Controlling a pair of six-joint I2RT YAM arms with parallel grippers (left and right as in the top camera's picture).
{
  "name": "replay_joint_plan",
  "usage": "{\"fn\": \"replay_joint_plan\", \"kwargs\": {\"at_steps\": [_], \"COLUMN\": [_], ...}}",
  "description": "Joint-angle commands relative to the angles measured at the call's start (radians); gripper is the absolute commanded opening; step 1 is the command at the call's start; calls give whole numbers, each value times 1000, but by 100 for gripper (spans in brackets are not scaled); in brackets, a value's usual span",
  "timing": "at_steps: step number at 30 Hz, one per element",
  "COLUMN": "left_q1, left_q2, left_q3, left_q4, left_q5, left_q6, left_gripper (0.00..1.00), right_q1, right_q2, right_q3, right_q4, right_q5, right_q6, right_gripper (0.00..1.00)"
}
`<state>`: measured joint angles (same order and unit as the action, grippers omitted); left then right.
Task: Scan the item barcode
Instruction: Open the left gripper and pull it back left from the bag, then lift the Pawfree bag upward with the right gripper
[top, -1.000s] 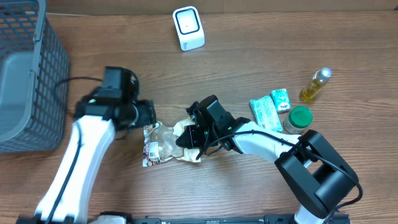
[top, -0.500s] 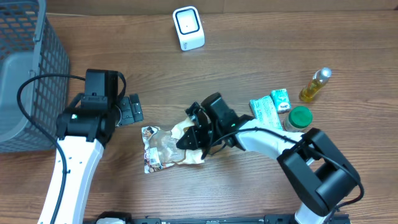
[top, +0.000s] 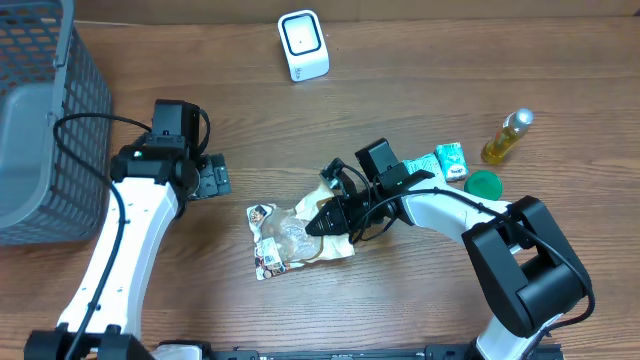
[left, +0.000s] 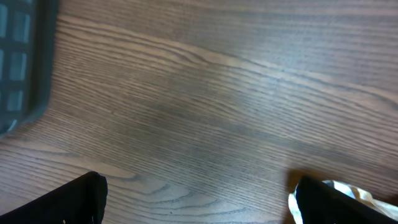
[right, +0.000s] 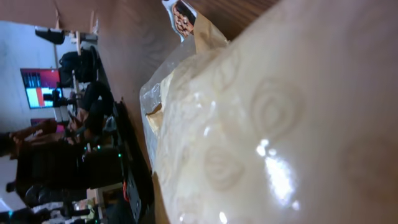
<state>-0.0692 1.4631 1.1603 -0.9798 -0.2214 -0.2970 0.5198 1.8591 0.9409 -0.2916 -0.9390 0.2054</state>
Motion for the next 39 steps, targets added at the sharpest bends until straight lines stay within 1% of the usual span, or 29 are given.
{"fn": "replay_joint_plan", "kwargs": {"at_steps": [1, 5, 12, 20, 26, 35, 39], "left_q1": [4, 4, 4, 3, 3, 3, 3], "left_q2": [36, 70, 86, 86, 86, 86, 86], "left_q3": [6, 6, 6, 6, 6, 6, 6], "left_q4": [-3, -2, -2, -2, -2, -2, -2], "left_q5": [-15, -14, -14, -14, -14, -14, -14], "left_q6": [-14, -14, -14, -14, -14, -14, -14], "left_gripper": [100, 99, 100, 100, 100, 100, 99], "right_q1": [1, 2, 2, -5, -28, -37, -37], "right_q2": [5, 5, 5, 5, 5, 5, 5], "right_q3": [-3, -3, -3, -3, -3, -3, -3], "right_q4": [23, 51, 50, 51, 51, 55, 55], "right_q5": [-81, -148, -214, -393, -431, -549, -559], "right_q6": [-58, -58, -58, -58, -58, -58, -58], "right_gripper": [6, 6, 6, 6, 6, 6, 6]}}
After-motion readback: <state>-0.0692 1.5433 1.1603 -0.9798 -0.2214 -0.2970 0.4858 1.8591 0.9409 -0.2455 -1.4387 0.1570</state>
